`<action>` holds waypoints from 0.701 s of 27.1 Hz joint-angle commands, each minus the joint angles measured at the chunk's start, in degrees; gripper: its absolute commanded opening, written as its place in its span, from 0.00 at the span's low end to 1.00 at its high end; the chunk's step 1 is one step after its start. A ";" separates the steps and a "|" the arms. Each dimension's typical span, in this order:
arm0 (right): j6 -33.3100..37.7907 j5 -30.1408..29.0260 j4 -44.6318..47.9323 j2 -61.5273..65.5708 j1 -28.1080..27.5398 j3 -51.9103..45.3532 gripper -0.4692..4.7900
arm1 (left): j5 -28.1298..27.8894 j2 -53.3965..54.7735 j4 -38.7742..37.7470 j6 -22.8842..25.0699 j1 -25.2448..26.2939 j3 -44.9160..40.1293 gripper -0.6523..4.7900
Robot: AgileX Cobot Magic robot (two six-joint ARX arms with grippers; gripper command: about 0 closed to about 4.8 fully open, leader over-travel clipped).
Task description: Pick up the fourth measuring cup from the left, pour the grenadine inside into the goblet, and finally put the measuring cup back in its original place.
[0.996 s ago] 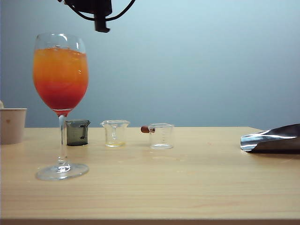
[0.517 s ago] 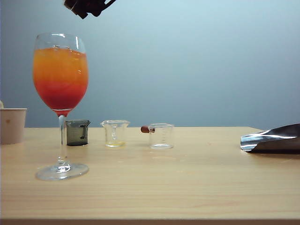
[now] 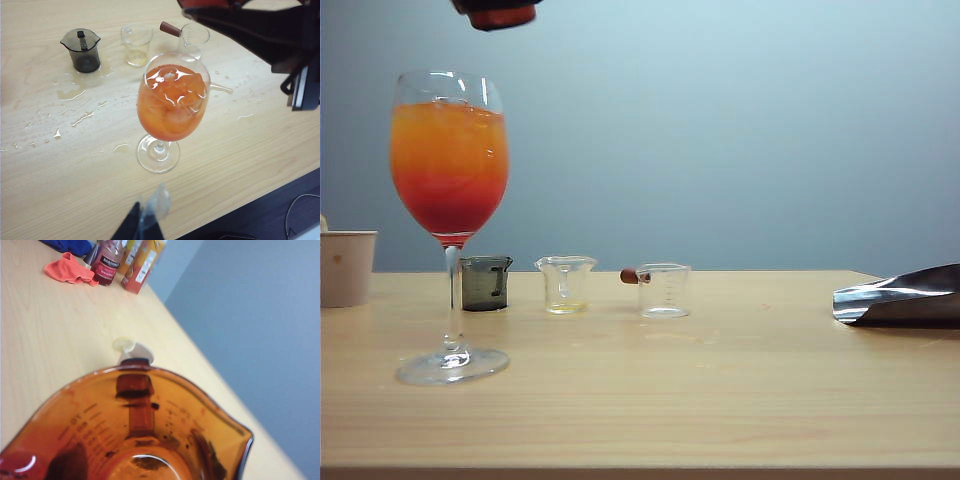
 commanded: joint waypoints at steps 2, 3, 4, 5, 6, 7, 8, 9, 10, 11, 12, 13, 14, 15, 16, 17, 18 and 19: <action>12.24 -2.14 -1.46 -1.57 -2.36 0.33 0.39 | -0.17 -0.07 0.24 -0.15 0.07 0.13 0.11; 14.45 -2.51 -2.10 -1.95 -3.30 0.33 0.39 | -0.17 -0.07 0.24 -0.15 0.07 0.13 0.11; 16.50 -3.06 -2.75 -2.21 -4.11 0.31 0.39 | -0.17 -0.07 0.24 -0.15 0.07 0.13 0.11; 18.53 -3.48 -3.76 -2.71 -5.18 0.22 0.39 | -0.17 -0.07 0.24 -0.15 0.07 0.13 0.11; 19.89 -3.72 -4.61 -2.97 -6.08 0.20 0.39 | -0.13 -0.07 0.24 -0.15 0.07 0.13 0.11; 21.03 -3.93 -5.53 -3.39 -7.04 0.13 0.39 | -0.15 -0.07 0.24 -0.15 0.07 0.13 0.11; 22.18 -4.20 -5.99 -3.96 -8.31 -0.28 0.39 | -0.15 -0.07 0.24 -0.15 0.07 0.13 0.11; 23.65 -4.76 -4.31 -4.92 -10.12 -2.21 0.39 | -0.15 -0.07 0.24 -0.15 0.07 0.13 0.11; 24.94 -4.72 -2.73 -5.57 -11.26 -3.85 0.39 | -0.15 -0.07 0.24 -0.15 0.07 0.13 0.11; 26.95 -4.83 0.04 -6.78 -13.33 -7.04 0.39 | -0.17 -0.07 0.22 -0.15 0.07 0.13 0.11; 27.54 -4.92 1.75 -7.78 -14.73 -9.27 0.39 | -0.17 -0.07 0.24 -0.15 0.07 0.13 0.11; 28.06 -4.92 3.10 -8.61 -15.87 -11.08 0.39 | -0.13 -0.07 0.26 -0.15 0.07 0.13 0.11; 28.57 -4.87 4.87 -9.70 -17.22 -13.40 0.39 | -0.13 -0.07 0.26 -0.15 0.07 0.13 0.11; 29.24 -4.11 6.60 -11.28 -19.04 -16.46 0.39 | -0.15 -0.07 0.22 -0.15 0.07 0.13 0.11; 29.57 -2.99 7.54 -12.59 -20.52 -18.84 0.39 | -0.17 -0.09 0.22 -0.15 0.07 0.13 0.11; 29.59 -1.16 8.02 -14.14 -22.64 -21.66 0.39 | -0.17 -0.07 0.24 -0.15 0.07 0.13 0.11; 29.66 -0.48 8.09 -14.86 -23.91 -23.08 0.39 | -0.15 -0.07 0.26 -0.15 0.07 0.13 0.11; 29.79 0.13 8.35 -15.26 -24.92 -24.17 0.39 | -0.15 -0.07 0.26 -0.15 0.07 0.13 0.11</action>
